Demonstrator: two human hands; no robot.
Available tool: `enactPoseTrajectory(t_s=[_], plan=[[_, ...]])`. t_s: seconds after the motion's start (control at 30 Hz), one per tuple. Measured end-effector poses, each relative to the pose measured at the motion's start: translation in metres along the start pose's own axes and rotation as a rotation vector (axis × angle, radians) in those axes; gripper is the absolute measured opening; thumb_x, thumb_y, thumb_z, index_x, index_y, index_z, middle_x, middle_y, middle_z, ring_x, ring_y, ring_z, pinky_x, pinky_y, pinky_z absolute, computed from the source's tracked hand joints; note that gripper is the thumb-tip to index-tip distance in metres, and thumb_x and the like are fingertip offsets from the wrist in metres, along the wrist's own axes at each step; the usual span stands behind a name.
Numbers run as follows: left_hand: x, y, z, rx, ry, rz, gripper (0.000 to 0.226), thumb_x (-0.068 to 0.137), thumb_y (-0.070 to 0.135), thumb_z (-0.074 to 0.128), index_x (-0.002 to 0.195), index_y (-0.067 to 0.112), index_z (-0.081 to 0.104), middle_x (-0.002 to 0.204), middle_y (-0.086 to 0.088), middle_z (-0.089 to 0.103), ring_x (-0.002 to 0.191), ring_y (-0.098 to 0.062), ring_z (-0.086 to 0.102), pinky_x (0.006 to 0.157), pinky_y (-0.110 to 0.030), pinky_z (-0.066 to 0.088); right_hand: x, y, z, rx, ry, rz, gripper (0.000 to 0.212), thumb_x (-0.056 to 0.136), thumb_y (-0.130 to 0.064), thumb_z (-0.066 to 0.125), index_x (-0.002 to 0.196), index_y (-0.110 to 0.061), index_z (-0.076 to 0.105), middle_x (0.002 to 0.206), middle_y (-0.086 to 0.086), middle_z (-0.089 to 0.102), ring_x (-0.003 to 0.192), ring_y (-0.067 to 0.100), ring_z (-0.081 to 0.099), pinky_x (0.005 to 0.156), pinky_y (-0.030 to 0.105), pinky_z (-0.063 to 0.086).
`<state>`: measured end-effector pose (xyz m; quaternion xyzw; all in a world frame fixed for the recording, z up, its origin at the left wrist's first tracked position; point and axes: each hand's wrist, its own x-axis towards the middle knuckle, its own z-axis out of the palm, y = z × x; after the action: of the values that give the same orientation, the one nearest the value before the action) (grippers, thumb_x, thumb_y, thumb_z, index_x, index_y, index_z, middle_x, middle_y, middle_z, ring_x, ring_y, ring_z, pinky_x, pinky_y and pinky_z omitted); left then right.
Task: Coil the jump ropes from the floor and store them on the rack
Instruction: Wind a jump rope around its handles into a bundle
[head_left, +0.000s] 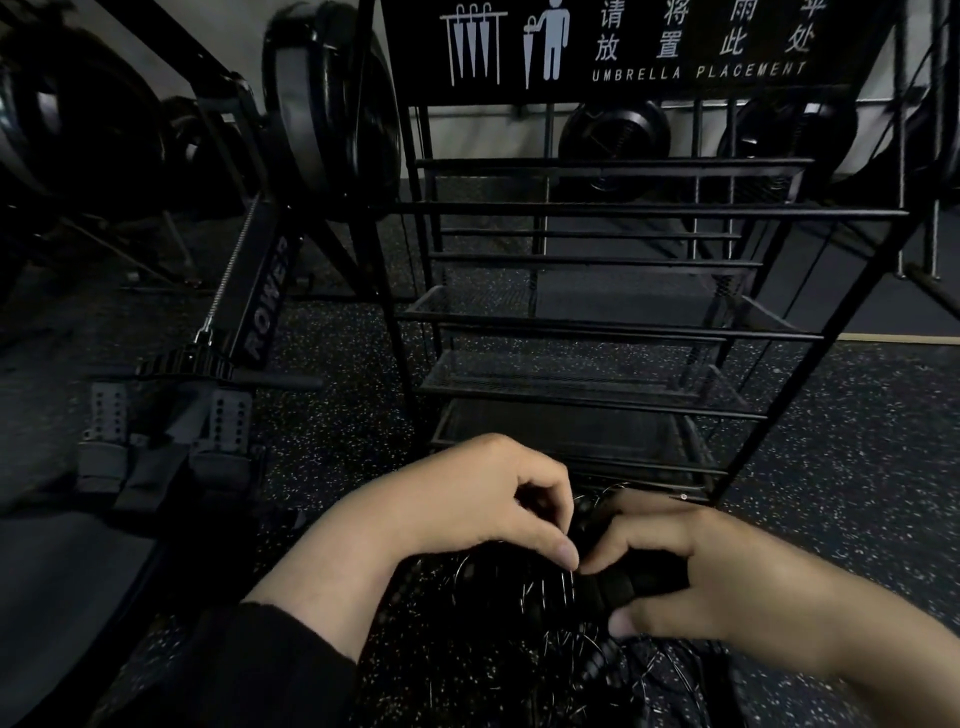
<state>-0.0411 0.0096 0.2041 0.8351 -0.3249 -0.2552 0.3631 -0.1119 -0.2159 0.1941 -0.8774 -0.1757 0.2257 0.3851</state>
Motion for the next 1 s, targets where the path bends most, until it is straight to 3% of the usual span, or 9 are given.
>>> enactPoseTrajectory(t_s=[0.13,0.3,0.53,0.63,0.7,0.73,0.8,0.87,1.0], plan=[[0.001,-0.003,-0.002,-0.161,-0.044,0.002,0.015,0.078,0.024,0.087,0.078,0.021,0.072,0.075,0.005,0.065,0.074,-0.009,0.055,0.071,-0.033,0.045,-0.007,-0.004,-0.003,0.217,-0.057,-0.06,0.026,0.08,-0.028,0.086,0.1,-0.041,0.077,0.111,-0.016,0.057,0.094,0.009,0.065,0.081,0.022,0.053],[0.003,-0.01,-0.001,-0.32,-0.053,0.0,0.016,0.084,0.022,0.079,0.073,0.026,0.068,0.063,0.015,0.057,0.06,0.001,0.047,0.06,-0.013,0.036,-0.014,-0.006,-0.007,0.41,-0.041,-0.114,0.028,0.077,-0.015,0.087,0.101,-0.028,0.08,0.119,-0.013,0.061,0.104,0.022,0.068,0.088,0.033,0.057],[0.014,-0.009,0.004,-0.54,-0.022,-0.039,0.047,0.061,0.085,0.071,0.066,0.038,0.069,0.066,0.017,0.059,0.064,0.001,0.051,0.064,-0.014,0.041,-0.019,-0.009,-0.01,0.565,0.019,-0.221,0.033,0.078,-0.005,0.085,0.102,-0.023,0.072,0.113,0.005,0.066,0.093,0.018,0.066,0.08,0.025,0.053],[0.023,-0.009,0.012,-0.735,0.028,-0.022,0.035,0.073,0.061,0.08,0.062,0.03,0.071,0.061,0.017,0.06,0.056,0.005,0.054,0.058,-0.011,0.044,-0.018,-0.008,-0.006,0.745,0.054,-0.237,0.038,0.075,-0.013,0.088,0.098,-0.029,0.062,0.103,0.011,0.067,0.086,0.016,0.062,0.075,0.024,0.053],[0.026,-0.012,0.02,-1.007,0.12,-0.109,0.018,0.075,0.033,0.082,0.069,0.019,0.072,0.068,0.003,0.066,0.061,-0.007,0.062,0.063,-0.019,0.05,-0.016,-0.006,-0.004,0.766,0.147,-0.248,0.042,0.072,-0.02,0.091,0.097,-0.032,0.06,0.106,0.008,0.069,0.09,0.016,0.065,0.076,0.024,0.054],[0.025,-0.012,0.024,-1.086,0.155,-0.113,0.022,0.077,0.034,0.08,0.077,0.015,0.07,0.075,-0.004,0.066,0.067,-0.014,0.062,0.067,-0.025,0.049,-0.015,-0.007,-0.004,0.758,0.193,-0.247,0.043,0.071,-0.023,0.092,0.097,-0.033,0.06,0.107,0.006,0.071,0.091,0.016,0.067,0.077,0.023,0.054],[0.022,-0.01,0.032,-1.029,0.214,-0.054,0.025,0.086,0.043,0.075,0.074,0.022,0.066,0.07,-0.001,0.058,0.062,-0.015,0.052,0.058,-0.028,0.038,-0.013,-0.008,-0.004,0.724,0.292,-0.224,0.042,0.069,-0.024,0.09,0.096,-0.035,0.058,0.109,0.005,0.074,0.093,0.016,0.07,0.079,0.022,0.054],[0.023,-0.005,0.035,-0.916,0.297,-0.075,0.031,0.098,0.032,0.064,0.067,0.026,0.062,0.058,0.006,0.047,0.049,-0.008,0.038,0.048,-0.025,0.026,-0.01,-0.009,-0.004,0.715,0.402,-0.185,0.041,0.066,-0.028,0.087,0.095,-0.037,0.058,0.11,0.008,0.076,0.097,0.018,0.072,0.081,0.021,0.055],[0.027,0.003,0.038,-0.839,0.316,-0.177,0.029,0.108,0.017,0.039,0.086,0.018,0.056,0.057,0.002,0.038,0.043,-0.009,0.024,0.048,-0.027,0.016,-0.004,-0.007,-0.005,0.692,0.623,-0.118,0.045,0.061,-0.032,0.083,0.098,-0.035,0.057,0.107,0.005,0.076,0.098,0.025,0.072,0.077,0.02,0.056]])
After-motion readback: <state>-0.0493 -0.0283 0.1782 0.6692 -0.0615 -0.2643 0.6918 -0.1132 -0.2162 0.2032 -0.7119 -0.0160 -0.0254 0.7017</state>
